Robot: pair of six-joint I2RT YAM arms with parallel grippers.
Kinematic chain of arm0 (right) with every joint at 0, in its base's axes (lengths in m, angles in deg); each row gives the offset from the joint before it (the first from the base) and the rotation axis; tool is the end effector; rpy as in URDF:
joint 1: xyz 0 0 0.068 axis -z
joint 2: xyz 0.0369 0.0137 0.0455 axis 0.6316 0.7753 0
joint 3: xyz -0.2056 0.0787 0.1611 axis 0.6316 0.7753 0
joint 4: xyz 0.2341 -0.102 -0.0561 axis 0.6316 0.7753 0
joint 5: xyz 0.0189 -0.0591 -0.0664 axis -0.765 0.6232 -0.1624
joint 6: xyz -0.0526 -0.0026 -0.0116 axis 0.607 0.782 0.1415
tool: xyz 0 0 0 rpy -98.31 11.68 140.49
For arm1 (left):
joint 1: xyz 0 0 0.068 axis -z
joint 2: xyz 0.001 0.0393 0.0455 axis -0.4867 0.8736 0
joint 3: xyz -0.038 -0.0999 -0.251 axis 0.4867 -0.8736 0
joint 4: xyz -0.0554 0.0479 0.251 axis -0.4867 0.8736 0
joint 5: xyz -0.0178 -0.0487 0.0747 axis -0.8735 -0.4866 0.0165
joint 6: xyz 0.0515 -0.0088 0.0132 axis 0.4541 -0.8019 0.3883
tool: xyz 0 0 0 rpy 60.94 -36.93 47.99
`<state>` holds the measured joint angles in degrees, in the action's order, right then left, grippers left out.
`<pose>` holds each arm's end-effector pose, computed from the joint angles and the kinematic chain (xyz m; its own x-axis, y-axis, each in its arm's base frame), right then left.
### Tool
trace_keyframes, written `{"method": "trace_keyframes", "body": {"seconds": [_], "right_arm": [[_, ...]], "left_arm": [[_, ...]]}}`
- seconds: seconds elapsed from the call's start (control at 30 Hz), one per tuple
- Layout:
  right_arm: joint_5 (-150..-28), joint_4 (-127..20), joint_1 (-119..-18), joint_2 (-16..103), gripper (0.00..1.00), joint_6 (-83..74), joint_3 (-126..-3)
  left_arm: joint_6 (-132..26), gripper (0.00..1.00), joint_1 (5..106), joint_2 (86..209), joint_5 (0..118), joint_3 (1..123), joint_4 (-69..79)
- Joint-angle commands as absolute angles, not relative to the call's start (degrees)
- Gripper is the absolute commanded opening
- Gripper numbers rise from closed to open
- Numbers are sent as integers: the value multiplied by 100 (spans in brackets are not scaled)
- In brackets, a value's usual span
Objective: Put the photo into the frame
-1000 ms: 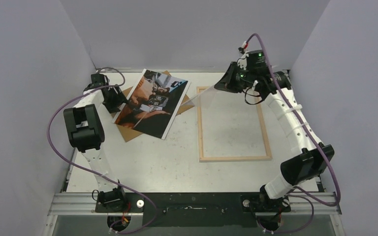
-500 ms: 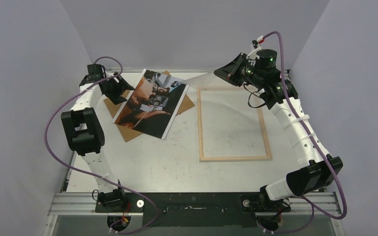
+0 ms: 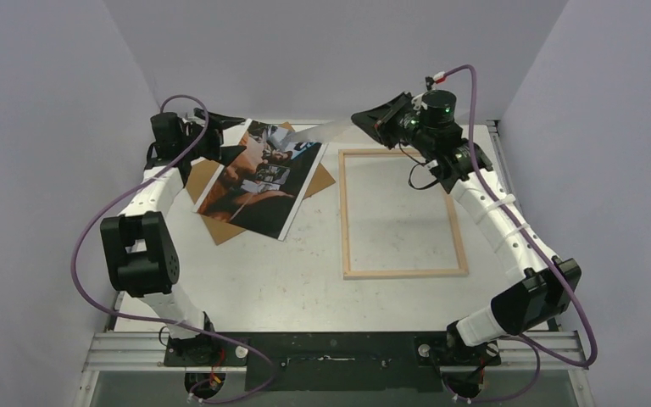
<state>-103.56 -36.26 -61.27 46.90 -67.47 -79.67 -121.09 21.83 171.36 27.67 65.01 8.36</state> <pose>0.3070 0.1389 0.4406 -0.7087 0.6528 -0.2675 -0.0615 0.3206 0.9452 0.4022 0.0287 0.2834 -0.5417 -0.8341 0.1043 -0.3353 0.1006 -0.9367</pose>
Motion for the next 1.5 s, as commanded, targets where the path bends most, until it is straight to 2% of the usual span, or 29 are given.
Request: {"method": "trace_keyframes", "body": {"seconds": [0.0,0.23,0.33,0.5,0.6,0.77,0.93,1.27,1.47], "right_arm": [[-9837,-4088,-6492,4633,0,-7434,-7497],[-9451,-4185,-6956,4805,0,-8047,-7226],[-9386,-3764,-6966,4864,0,-8114,-7414],[-9274,-3216,-6973,4926,0,-8231,-7543],[-9237,-3121,-7015,4972,0,-8339,-7577],[-9359,-3302,-7062,5081,0,-8452,-7658],[-9413,-3172,-7124,5109,0,-8405,-7776],[-9359,-3452,-7128,5021,0,-8568,-7606],[-9401,-3676,-7163,5030,0,-8612,-7570]], "left_arm": [[-12833,77,2335,16617,2938,6480,-495],[-12628,78,2454,16165,3242,6095,1063],[-11884,78,2421,16107,3531,6347,2251],[-10800,78,2445,16015,3892,6856,3383],[-10755,79,2440,15891,3667,6875,3718],[-11669,79,2563,15847,3261,6544,3183],[-12235,79,3142,16118,3265,6779,2884],[-12833,78,3417,16106,2976,6707,3168],[-13196,72,3598,16302,2961,6701,3055]]}}
